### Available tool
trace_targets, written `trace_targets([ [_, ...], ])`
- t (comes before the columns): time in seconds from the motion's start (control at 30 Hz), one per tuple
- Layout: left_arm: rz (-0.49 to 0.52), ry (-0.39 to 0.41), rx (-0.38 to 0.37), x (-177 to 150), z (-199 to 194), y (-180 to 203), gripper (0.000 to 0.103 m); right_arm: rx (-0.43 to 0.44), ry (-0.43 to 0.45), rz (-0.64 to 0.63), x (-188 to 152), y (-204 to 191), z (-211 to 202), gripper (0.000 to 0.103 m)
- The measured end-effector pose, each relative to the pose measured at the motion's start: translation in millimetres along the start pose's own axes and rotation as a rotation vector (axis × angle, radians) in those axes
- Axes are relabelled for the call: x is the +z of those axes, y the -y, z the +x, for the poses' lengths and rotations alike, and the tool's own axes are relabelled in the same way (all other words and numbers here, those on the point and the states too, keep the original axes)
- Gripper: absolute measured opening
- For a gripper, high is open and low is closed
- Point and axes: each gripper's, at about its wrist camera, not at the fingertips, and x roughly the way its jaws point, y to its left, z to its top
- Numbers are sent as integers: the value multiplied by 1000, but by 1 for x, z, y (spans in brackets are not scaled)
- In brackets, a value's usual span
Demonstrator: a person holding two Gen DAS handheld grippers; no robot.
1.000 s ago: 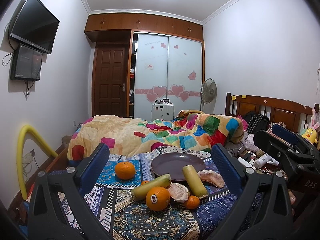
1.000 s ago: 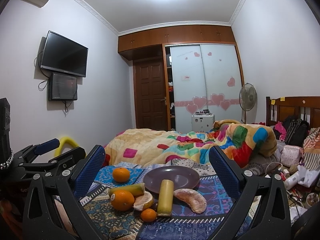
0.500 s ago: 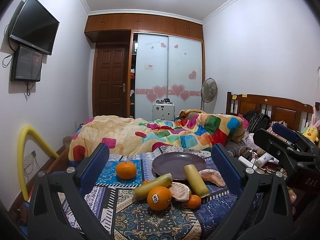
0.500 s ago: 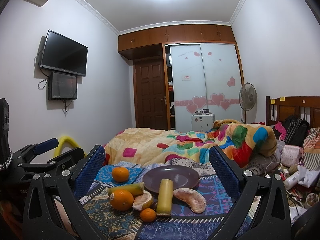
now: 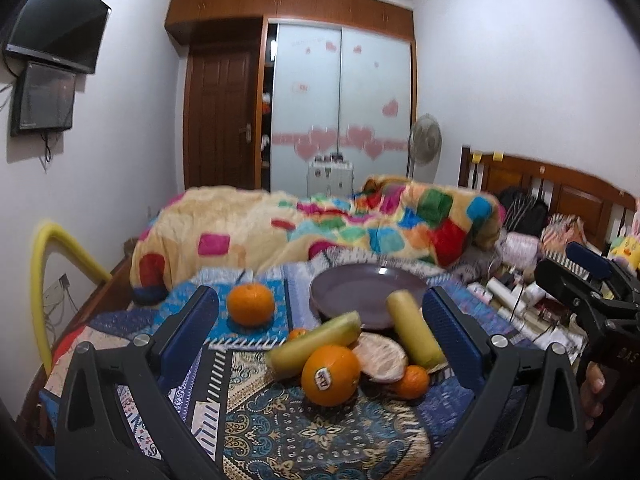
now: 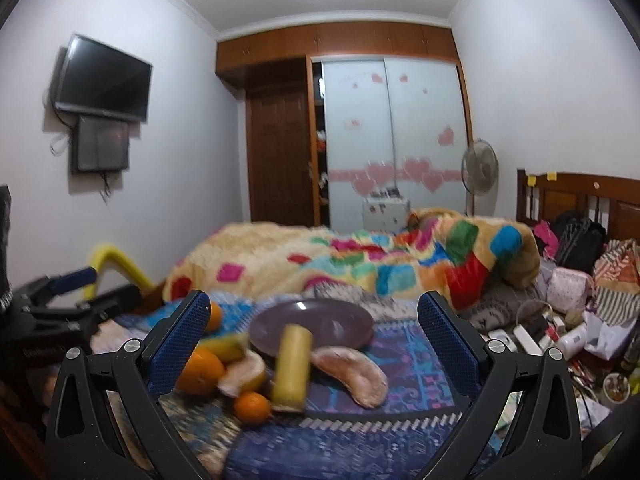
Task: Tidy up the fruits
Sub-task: 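Grasp the Dole-sticker orange with the left tool while the right tool grasps a pomelo segment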
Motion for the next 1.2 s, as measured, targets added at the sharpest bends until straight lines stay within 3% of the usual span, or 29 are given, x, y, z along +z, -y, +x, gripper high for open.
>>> trace_targets([
  [0.23,48,-141,-5,-13,53,-6,100,-16,-195,-34,-29,28,45,103],
  [0.4,89,-241,-31,-18,87,-7,88,-6,-279,-65,-41,40,64,103],
  [0.6,147,-317,-54,-24,113,3,87,36,-376,-67,-51,46,85,103],
  [0.9,180,-348,-69,-38,106,15,87,83,-412,-90,-57,39,96,101],
  [1.2,149,-364,-67,-55,105,18,87,110,-522,-126,-58,42,126,80],
])
